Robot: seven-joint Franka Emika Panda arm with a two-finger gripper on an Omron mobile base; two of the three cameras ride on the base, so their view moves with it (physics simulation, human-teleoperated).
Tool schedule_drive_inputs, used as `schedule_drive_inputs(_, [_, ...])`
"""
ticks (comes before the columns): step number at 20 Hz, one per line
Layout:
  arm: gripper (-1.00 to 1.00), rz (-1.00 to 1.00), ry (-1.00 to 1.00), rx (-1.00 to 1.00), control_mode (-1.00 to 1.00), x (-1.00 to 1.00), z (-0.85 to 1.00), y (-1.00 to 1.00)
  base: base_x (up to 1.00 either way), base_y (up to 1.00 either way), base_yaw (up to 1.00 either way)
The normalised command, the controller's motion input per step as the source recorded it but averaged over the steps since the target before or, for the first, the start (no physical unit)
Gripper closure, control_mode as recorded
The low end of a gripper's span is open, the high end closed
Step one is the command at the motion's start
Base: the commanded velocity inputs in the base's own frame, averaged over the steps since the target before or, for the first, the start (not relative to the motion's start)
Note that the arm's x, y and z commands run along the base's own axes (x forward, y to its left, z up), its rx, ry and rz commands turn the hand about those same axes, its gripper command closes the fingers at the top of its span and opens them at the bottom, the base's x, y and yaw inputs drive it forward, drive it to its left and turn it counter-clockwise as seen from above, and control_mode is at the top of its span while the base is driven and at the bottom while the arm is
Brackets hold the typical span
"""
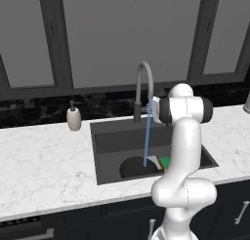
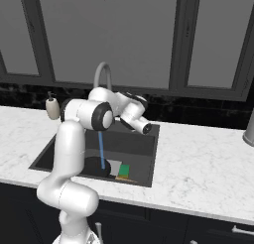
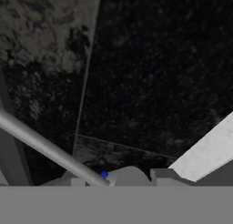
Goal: Pick the pan and sponge and place them into the sink. Then turn on the water.
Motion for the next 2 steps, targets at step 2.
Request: schedule_drive_inputs(2, [1.0, 0.0, 0.0, 0.0, -1.0, 0.0, 0.0, 0.0, 0.0, 0.0, 0.0])
